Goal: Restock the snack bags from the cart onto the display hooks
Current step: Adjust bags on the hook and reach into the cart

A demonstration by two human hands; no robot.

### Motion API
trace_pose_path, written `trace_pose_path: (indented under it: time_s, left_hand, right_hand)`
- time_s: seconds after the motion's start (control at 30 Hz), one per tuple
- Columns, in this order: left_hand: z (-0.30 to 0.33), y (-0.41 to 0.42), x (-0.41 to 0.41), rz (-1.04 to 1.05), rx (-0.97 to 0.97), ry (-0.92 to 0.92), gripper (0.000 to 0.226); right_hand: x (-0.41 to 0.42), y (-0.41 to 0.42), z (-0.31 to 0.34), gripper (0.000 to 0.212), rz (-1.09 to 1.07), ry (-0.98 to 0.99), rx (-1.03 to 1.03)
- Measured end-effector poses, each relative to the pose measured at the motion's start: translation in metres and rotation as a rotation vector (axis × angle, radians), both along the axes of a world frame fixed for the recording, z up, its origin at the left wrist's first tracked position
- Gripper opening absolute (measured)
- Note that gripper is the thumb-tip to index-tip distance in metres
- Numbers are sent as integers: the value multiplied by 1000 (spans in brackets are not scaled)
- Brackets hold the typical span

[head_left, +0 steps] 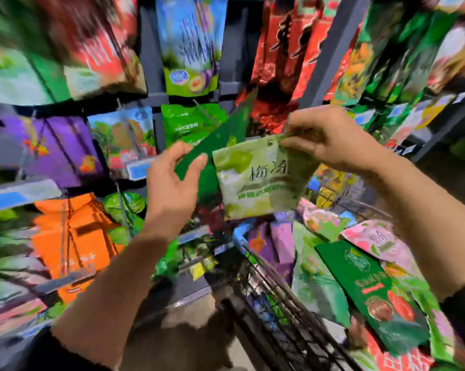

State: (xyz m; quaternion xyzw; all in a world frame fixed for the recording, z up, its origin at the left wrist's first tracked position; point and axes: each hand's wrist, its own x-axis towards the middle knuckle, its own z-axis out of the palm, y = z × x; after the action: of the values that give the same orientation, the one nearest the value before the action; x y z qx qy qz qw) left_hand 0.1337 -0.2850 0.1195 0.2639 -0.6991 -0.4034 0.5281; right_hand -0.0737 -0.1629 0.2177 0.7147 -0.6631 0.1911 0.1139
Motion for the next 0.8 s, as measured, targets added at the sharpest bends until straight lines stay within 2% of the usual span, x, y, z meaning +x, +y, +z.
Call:
trace_pose_path:
  time_s: [0.17, 0.4, 0.57, 0.7, 0.8]
  left_hand:
    - [80, -30, 127, 68, -244, 43, 8]
    - [144, -65, 281, 326, -310, 95, 9]
    - [194, -73, 366, 528, -453, 117, 10]
    - [236, -76, 406, 642, -516, 112, 39]
    - [259, -76, 426, 707, -575, 24, 36]
  right_hand:
    - [116, -35, 74, 18, 63, -172, -170]
    - [246, -99, 131, 9, 230, -384, -330]
    - [312, -135, 182, 9, 327, -382, -465]
    - [339, -171, 226, 6, 329, -342, -568]
    - [349, -203, 253, 4, 326, -384, -607]
